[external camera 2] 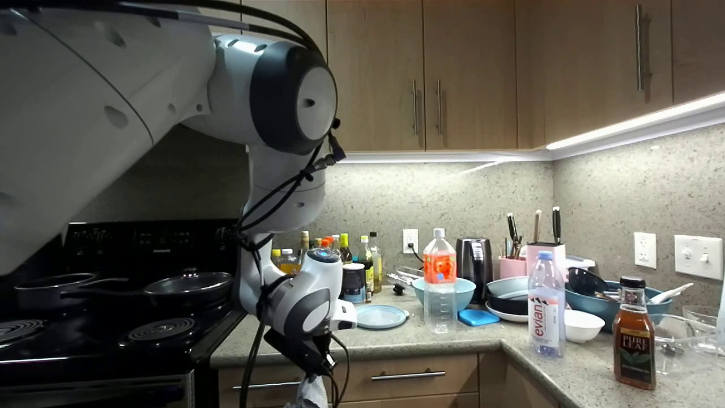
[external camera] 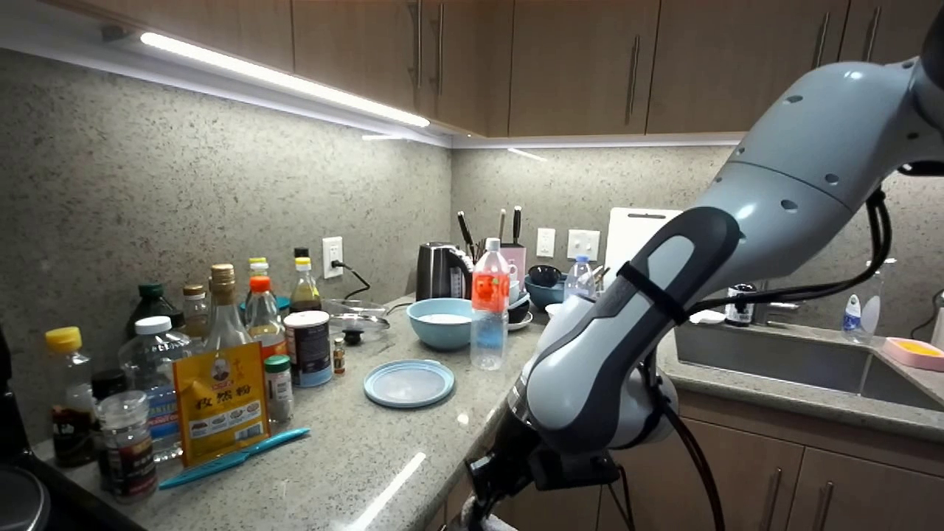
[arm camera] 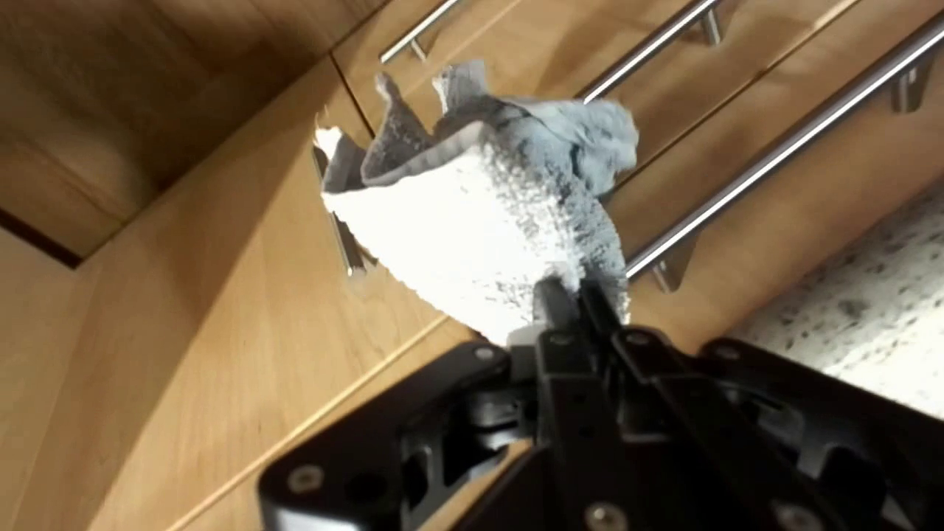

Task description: Pick the rag on the handle of the cabinet door and put it on the counter

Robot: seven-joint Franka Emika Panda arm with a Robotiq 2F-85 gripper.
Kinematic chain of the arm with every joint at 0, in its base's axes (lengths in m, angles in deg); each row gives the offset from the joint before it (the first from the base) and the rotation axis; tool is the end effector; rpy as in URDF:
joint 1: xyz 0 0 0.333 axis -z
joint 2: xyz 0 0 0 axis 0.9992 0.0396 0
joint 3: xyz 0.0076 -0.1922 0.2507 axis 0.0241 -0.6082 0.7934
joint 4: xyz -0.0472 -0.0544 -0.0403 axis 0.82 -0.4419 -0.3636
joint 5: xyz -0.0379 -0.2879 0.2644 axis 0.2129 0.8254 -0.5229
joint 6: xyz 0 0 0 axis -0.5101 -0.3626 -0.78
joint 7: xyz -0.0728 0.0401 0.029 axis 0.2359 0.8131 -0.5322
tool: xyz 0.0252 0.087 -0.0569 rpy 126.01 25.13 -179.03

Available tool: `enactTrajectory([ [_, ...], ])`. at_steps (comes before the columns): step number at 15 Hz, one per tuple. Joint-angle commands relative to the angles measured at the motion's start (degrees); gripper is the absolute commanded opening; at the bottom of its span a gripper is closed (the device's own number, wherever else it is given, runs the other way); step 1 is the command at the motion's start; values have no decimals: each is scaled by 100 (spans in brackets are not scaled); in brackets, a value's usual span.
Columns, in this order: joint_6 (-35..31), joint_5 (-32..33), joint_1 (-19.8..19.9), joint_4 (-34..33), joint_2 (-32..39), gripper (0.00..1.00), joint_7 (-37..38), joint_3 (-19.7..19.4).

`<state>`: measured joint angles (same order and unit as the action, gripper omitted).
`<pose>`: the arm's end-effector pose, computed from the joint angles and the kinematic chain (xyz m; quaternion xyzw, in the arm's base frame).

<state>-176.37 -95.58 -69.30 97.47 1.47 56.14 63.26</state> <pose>0.5869 0.0738 0.1457 -0.9746 0.0831 -0.1308 0.1618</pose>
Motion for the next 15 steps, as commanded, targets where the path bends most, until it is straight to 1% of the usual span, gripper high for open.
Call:
enactTrajectory([
  [1, 789, -530, -560, 405, -924, 7, 439, -506],
  [2, 651, -513, -992, 484, -1131, 7, 646, -941],
  [3, 420, -449, -1342, 577, -1313, 6, 796, -1271],
  [4, 186, -301, -1775, 658, -1459, 6, 1024, -1718],
  [8, -481, 155, -3358, 771, -1703, 6, 1847, -3323],
  [9, -634, 215, -3787, 768, -1679, 7, 2024, -3764],
  [10, -808, 230, -4147, 755, -1641, 6, 2170, -4126],
  [12, -1341, 161, -4989, 648, -1387, 6, 2448, -4999],
  [14, -1806, -88, -5650, 560, -1151, 7, 2512, -5634],
  [15, -2046, -205, -5922, 510, -1028, 6, 2516, -5868],
])
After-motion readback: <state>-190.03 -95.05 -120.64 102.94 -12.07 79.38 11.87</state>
